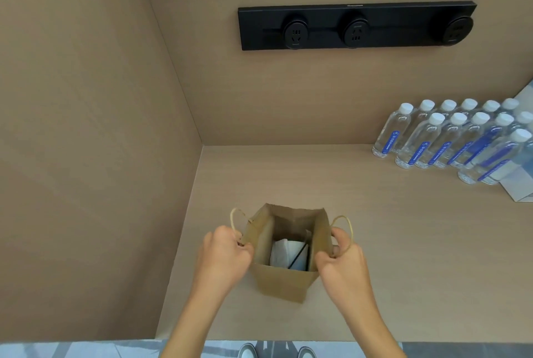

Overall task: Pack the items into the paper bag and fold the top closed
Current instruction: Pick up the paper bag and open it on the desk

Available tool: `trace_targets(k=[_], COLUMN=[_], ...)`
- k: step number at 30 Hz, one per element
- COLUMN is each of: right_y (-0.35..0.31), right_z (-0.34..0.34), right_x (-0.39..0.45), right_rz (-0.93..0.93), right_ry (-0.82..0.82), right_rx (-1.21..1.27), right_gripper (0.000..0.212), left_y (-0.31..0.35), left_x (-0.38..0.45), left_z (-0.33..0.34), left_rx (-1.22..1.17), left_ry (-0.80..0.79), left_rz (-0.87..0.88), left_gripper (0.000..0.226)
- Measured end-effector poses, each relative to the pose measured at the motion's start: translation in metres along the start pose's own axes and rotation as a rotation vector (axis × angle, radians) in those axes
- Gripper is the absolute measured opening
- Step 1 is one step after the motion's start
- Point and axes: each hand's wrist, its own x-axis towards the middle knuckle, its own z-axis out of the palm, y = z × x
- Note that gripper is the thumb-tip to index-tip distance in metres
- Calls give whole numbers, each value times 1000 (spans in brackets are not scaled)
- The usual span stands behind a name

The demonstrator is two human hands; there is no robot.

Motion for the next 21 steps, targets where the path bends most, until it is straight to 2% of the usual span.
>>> trace_targets(k=[3, 5, 7, 10, 11, 12, 14, 16, 18, 20, 21], right_y=[-1, -4, -6, -7, -7, -8, -8, -8, -8, -11, -15], right_z=[-7, -5, -4, -7, -9, -11, -16, -23, -27, -27, -25], right_x=[-15, -26, -34, -37, -37, -35, -31, -26, -27, -29, -31], right_rz=[-44, -87, -187, -431, -462, -450, -418, -408, -426, -442, -430], right_ry=[-50, -109, -147, -208, -239, -276, -362, -434, -432, -345, -292], right_rx=[-160, -238, -321, -560, -615, -657, -725, -834, -852, -766, -722], right_gripper=[80, 97, 98, 70, 63, 66, 89, 100, 81, 43, 31], left_y=[9, 15, 20, 28, 30, 31, 32, 33, 32, 29, 27], left_x=[6, 12, 19, 22, 20, 19, 15, 11, 5, -2, -5], left_z=[-12, -17, -19, -17, -15, -12, -6, -3, -1, 2, 3], left_rx=[191, 316, 393, 372, 338, 301, 205, 91, -6, -38, -20], left_ry=[-14, -27, -41, -23, -9, 12, 64, 114, 131, 105, 86], left_rz=[18, 15, 28, 65, 84, 102, 140, 180, 220, 299, 352], left_gripper=[13, 17, 25, 15, 12, 12, 15, 28, 36, 34, 34])
